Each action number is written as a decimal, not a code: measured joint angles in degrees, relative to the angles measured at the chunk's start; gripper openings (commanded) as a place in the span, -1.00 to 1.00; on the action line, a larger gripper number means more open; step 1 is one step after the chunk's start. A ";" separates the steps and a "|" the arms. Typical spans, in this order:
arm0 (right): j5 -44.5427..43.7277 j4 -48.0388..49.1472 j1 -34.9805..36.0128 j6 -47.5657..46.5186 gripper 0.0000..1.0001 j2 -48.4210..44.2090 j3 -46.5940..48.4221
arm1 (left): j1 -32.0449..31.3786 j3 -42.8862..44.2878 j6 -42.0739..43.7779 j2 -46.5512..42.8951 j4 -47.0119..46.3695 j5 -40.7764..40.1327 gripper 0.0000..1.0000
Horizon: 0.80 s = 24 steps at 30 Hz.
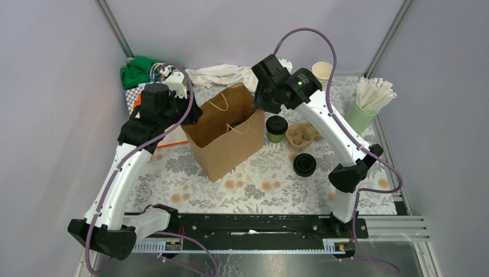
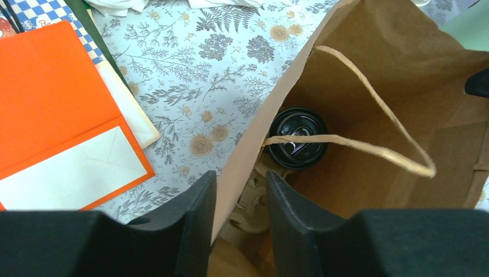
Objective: Pack the takeout coffee
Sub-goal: Adjust the takeout bag at the center of the board.
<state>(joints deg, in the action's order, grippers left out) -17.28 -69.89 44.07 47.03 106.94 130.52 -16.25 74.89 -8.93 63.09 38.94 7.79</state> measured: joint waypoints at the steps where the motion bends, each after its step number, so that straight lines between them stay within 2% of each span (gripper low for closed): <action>1: 0.26 -0.02 -0.02 0.13 -0.24 0.15 0.00 | 0.00 0.00 -0.02 0.09 -0.02 0.04 -0.24; 4: 1.01 -0.02 -0.39 0.63 -0.40 0.39 -0.02 | -0.02 -0.04 0.07 0.11 -0.04 0.39 -0.25; 6: 1.79 0.02 -0.92 0.94 -0.59 0.57 -0.02 | 0.02 -0.11 0.00 0.11 -0.04 0.96 -0.36; 9: 2.45 0.31 -1.66 0.96 -0.87 0.92 0.00 | 0.04 -0.46 -0.50 0.13 0.11 1.99 -0.78; 11: 3.21 0.63 -2.10 0.90 -0.95 1.22 0.00 | 0.02 -0.48 -0.87 0.26 0.37 2.47 -0.98; 19: 3.32 1.99 -2.62 -0.68 -1.00 1.90 0.02 | 0.04 -0.07 -1.49 0.31 2.03 6.25 -1.00; 24: 2.82 3.10 -2.99 -4.42 -1.00 1.95 0.00 | 0.15 1.01 -3.04 0.26 5.18 12.41 -1.00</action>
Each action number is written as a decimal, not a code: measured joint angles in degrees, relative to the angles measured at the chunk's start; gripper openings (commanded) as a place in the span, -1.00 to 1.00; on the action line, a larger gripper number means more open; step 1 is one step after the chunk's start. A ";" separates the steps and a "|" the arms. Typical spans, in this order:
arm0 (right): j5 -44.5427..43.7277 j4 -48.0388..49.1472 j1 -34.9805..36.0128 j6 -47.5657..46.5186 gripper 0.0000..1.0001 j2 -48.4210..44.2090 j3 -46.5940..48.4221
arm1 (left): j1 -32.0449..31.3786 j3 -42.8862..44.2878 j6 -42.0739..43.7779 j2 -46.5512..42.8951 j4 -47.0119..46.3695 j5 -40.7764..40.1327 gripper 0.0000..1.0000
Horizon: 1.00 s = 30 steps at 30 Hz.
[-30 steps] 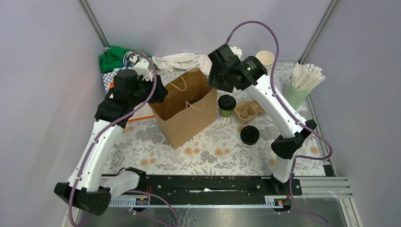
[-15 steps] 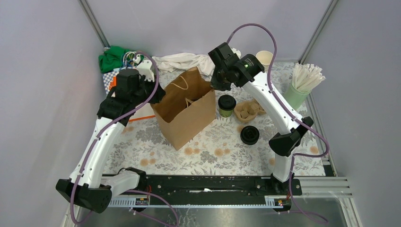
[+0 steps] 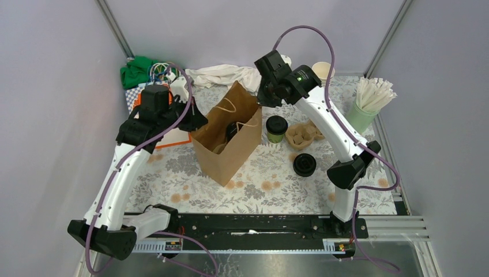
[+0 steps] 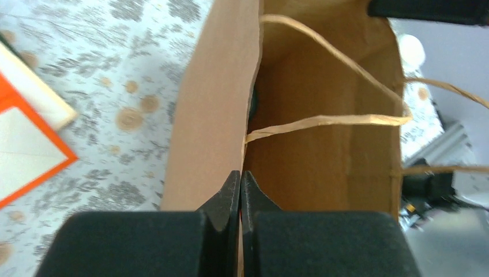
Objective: Pack the takeout coffee
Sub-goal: Adjust the takeout bag at the center of the board.
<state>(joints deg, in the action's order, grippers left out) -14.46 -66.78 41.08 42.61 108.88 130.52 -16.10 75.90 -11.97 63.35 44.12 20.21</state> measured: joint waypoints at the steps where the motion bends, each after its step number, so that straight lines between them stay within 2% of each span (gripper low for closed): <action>1: -0.07 0.24 -0.02 -0.74 -1.00 0.00 -0.15 | 0.00 0.02 -0.39 -0.07 0.42 1.31 -1.00; 6: -0.44 4.50 -0.11 -4.52 -0.98 -0.42 -3.43 | 0.00 -0.02 -2.69 -1.20 3.65 7.63 -1.00; 10: -0.57 6.34 -0.15 -7.10 -0.88 -0.42 -3.85 | 0.00 -0.07 -4.20 -1.42 5.05 11.30 -1.00; 12: -0.55 6.47 -0.15 -8.31 -0.76 -0.42 -3.82 | 0.00 -0.04 -4.66 -1.03 5.35 12.61 -1.00; 13: -0.52 6.49 -0.15 -8.76 -0.62 -0.35 -3.69 | -0.02 0.04 -4.81 -0.79 5.51 12.92 -0.95; 15: -0.35 6.60 -0.15 -9.81 -0.28 0.04 -2.82 | -0.24 0.35 -5.05 -0.13 5.53 13.07 -0.65; 16: -0.02 6.67 -0.15 -10.14 -0.01 0.35 -2.29 | -0.44 0.48 -5.33 0.17 5.60 13.00 -0.39; 17: 0.28 6.64 -0.15 -10.86 0.06 0.87 -1.40 | -0.57 0.48 -5.29 0.33 5.55 12.90 -0.12; 21: 1.44 6.69 -0.15 -13.42 0.26 2.43 0.35 | -0.98 0.50 -6.51 0.50 6.05 10.32 0.45; 23: 1.81 6.38 -0.15 -14.78 0.50 2.54 0.35 | -1.01 0.52 -6.78 0.33 6.01 8.04 0.62; 26: 1.97 5.95 -0.15 -16.85 0.94 2.14 0.13 | -1.01 0.98 -6.71 -0.17 6.14 4.20 0.67; 30: 1.79 7.28 -0.17 -19.56 0.99 -1.84 -4.94 | -1.01 2.78 -6.91 -0.63 5.09 0.46 0.74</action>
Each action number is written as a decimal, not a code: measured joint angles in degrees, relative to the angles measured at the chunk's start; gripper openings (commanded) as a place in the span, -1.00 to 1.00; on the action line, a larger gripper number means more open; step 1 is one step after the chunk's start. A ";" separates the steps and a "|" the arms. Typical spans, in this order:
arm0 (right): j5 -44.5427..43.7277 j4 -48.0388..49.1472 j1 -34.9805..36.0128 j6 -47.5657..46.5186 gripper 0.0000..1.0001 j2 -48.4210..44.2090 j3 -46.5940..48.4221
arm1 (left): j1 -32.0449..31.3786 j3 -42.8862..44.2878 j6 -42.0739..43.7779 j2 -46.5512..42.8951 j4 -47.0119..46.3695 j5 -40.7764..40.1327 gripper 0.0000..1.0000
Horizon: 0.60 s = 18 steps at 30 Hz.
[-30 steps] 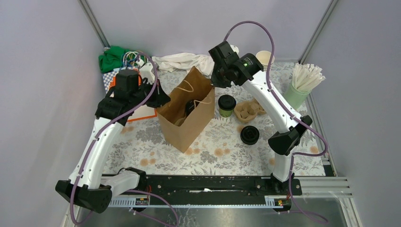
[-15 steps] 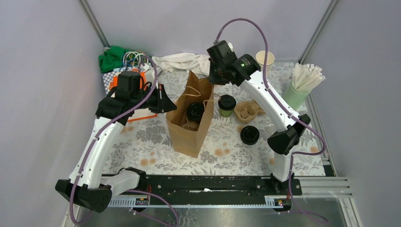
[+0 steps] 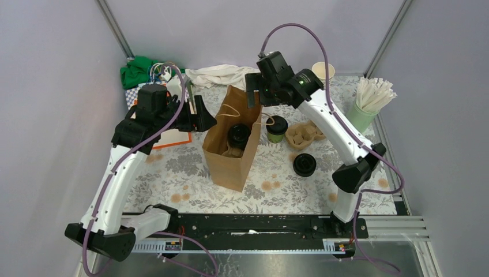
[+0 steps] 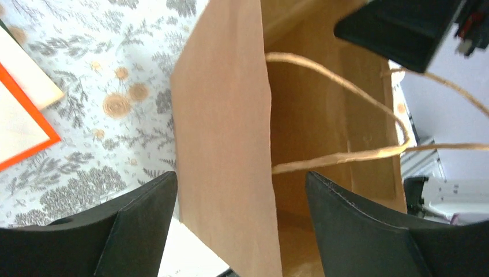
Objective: Pack the takeout coffee
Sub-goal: Adjust the takeout bag at the center of the board.
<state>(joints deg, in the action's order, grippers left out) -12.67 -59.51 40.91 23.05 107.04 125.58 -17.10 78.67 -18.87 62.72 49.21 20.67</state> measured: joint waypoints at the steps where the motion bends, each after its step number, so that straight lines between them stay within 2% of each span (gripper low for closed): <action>1: -0.02 0.33 -0.04 -0.33 0.99 -1.20 -1.25 | 0.00 0.72 -0.11 -0.02 -0.63 -0.79 0.75; 11: -2.08 6.69 -1.07 -1.75 0.99 -7.87 -5.35 | 0.00 3.02 0.00 3.17 -4.90 -2.32 0.75; 18: -3.26 9.46 -7.23 1.57 0.99 -17.07 -20.63 | 0.00 4.22 0.94 5.75 -6.86 -1.66 0.76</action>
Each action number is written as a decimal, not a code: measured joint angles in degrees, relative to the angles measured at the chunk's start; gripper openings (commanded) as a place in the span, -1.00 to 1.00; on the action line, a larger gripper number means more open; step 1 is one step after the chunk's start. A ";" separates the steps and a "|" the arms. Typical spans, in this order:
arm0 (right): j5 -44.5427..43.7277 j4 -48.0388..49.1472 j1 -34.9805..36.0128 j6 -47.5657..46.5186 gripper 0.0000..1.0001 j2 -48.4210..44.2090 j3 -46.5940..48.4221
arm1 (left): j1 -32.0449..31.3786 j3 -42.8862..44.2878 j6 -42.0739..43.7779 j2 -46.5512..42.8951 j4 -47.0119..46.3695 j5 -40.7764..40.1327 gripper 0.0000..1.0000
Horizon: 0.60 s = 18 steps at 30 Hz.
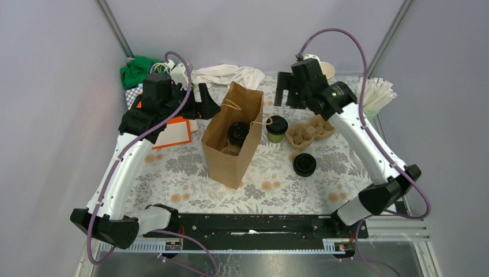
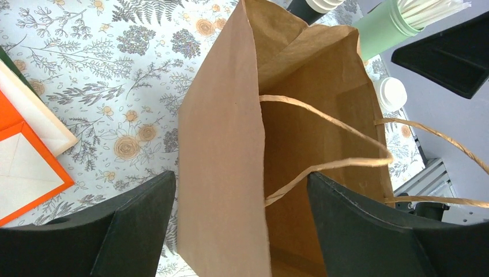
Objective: Pack the takeout coffee
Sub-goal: Adjust the takeout bag at the center of the board.
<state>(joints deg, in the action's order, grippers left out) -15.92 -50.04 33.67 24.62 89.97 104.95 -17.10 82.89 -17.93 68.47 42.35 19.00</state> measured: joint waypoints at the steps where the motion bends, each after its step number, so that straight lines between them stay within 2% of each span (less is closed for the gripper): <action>1: 0.07 0.15 -0.94 0.72 0.99 -1.57 -2.38 | 0.00 0.02 0.11 0.04 -0.11 0.04 0.76; 5: 0.15 0.70 -2.80 1.79 0.99 -4.72 -6.43 | 0.00 0.11 0.22 0.04 -0.04 0.04 0.75; 9: 0.46 1.14 -2.95 2.08 0.99 -4.52 -6.38 | 0.00 0.28 0.37 0.04 0.00 0.02 0.75; 15: 3.08 -4.81 -3.23 1.49 0.99 6.95 1.40 | 0.00 0.70 0.81 0.04 0.28 -0.13 0.79; 18: 4.63 -6.34 -3.37 1.60 0.99 12.13 1.95 | 0.00 1.60 1.09 -0.02 0.66 -0.28 0.80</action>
<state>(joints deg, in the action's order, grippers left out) -11.29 -56.38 30.30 26.22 102.10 106.89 -17.10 84.49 -16.84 68.45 43.00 18.72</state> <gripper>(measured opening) 0.994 0.898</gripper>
